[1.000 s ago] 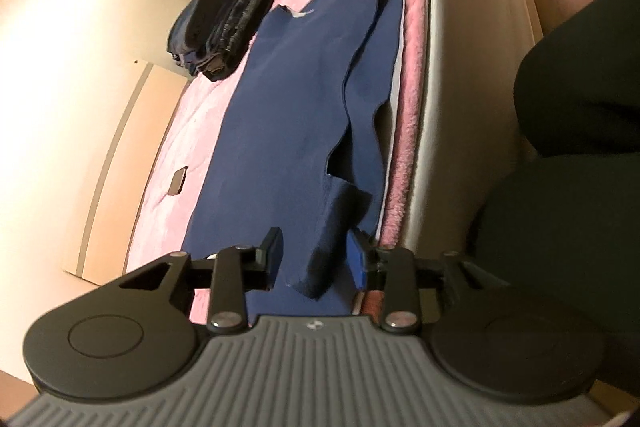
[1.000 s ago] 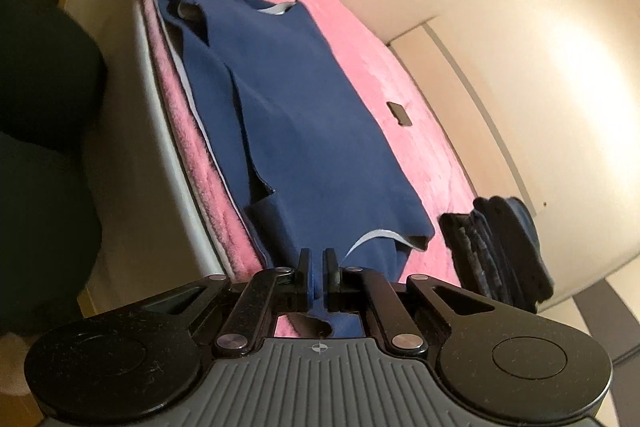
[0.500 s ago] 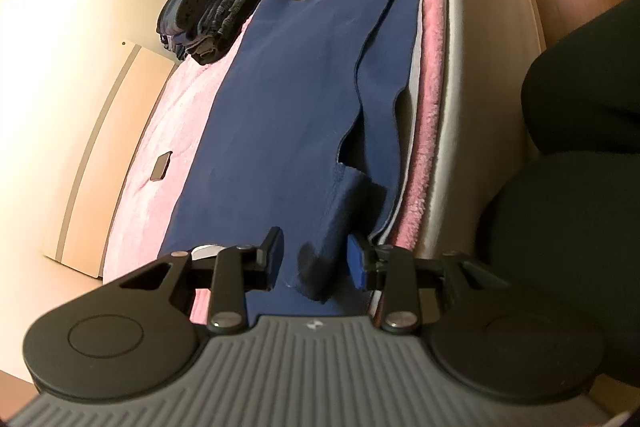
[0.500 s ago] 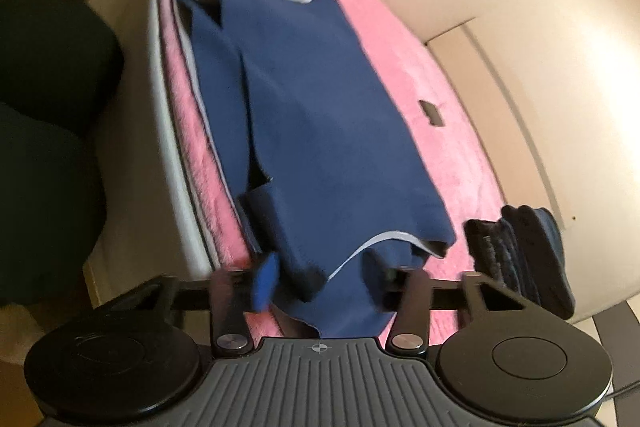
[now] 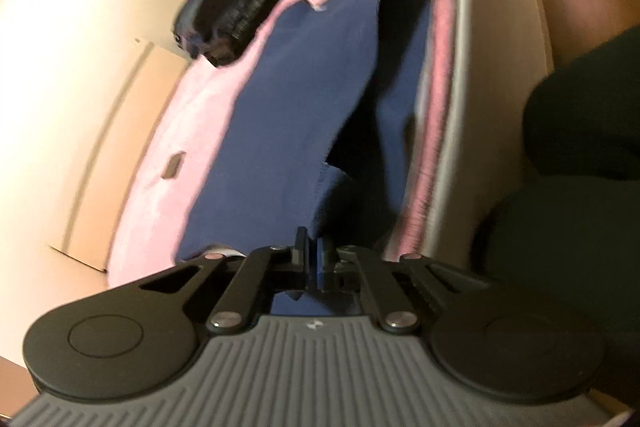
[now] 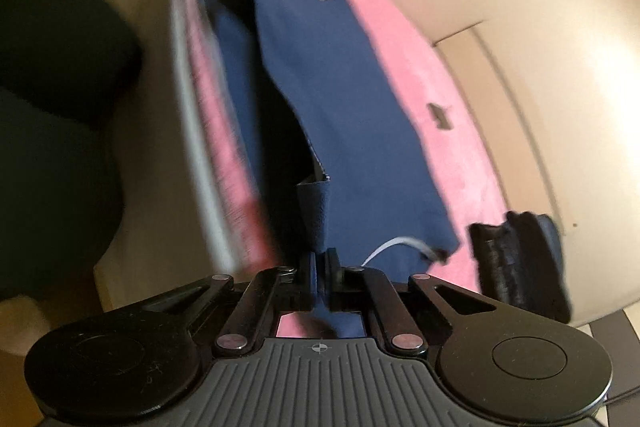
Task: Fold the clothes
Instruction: 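Open both grippers to release the folded shirt, then withdraw both open grippers from the folded navy shirt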
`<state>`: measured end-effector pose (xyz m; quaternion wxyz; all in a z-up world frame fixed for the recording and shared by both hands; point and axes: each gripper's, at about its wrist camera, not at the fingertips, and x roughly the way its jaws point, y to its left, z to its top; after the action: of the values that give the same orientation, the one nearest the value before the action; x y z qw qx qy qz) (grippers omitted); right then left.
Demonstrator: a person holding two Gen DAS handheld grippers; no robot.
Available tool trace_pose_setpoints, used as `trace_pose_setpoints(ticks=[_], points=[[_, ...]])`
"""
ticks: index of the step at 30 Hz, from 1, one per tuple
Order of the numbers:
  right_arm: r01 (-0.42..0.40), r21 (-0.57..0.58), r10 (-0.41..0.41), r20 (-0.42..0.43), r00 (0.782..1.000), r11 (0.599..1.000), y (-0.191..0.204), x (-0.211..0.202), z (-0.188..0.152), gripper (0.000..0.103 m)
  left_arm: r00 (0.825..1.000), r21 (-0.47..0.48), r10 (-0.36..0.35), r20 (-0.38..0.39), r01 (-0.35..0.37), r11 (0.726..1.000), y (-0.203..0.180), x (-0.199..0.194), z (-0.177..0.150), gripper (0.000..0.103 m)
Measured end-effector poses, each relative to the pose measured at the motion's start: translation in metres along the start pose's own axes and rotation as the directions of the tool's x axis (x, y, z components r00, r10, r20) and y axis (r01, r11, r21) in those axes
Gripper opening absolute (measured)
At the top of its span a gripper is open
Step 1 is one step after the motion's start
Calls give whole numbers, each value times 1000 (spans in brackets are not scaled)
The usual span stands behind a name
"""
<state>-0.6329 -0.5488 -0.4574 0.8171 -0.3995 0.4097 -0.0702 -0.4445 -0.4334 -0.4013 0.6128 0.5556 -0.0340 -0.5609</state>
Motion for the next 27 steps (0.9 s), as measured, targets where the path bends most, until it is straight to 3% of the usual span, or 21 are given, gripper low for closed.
trace_pose_setpoints(ticks=[4, 13, 18, 19, 20, 21, 23, 25, 27], points=[[-2, 17, 2, -12, 1000, 1000, 4, 7, -3, 2, 1000, 26, -8, -13, 8, 1000, -13, 9, -5, 1], [44, 67, -42, -41, 998, 997, 3, -14, -6, 2, 999, -85, -30, -19, 29, 996, 1, -7, -12, 4], [65, 201, -64, -9, 998, 977, -6, -34, 8, 4, 999, -250, -31, 37, 39, 967, 19, -37, -17, 7], [60, 240, -64, 8, 998, 969, -8, -35, 15, 14, 999, -296, -12, 53, 27, 955, 25, -41, -17, 7], [54, 283, -65, 27, 998, 958, -11, -37, 22, 44, 998, -338, 6, 65, 16, 941, 32, -43, -15, 7], [42, 344, -64, 53, 997, 938, -16, -36, 28, 57, 997, -372, 22, 71, 6, 928, 38, -43, -14, 7], [-11, 472, -45, 107, 993, 881, -28, -30, 40, 62, 998, -418, 32, 61, -4, 909, 45, -34, -13, 8], [-74, 607, -14, 139, 990, 791, -41, -16, 48, 62, 999, -455, 3, 44, 17, 890, 47, -19, -12, 8], [-123, 704, 38, 135, 990, 700, -50, 6, 49, 62, 998, -467, -69, 12, 66, 882, 45, 0, -14, 8]])
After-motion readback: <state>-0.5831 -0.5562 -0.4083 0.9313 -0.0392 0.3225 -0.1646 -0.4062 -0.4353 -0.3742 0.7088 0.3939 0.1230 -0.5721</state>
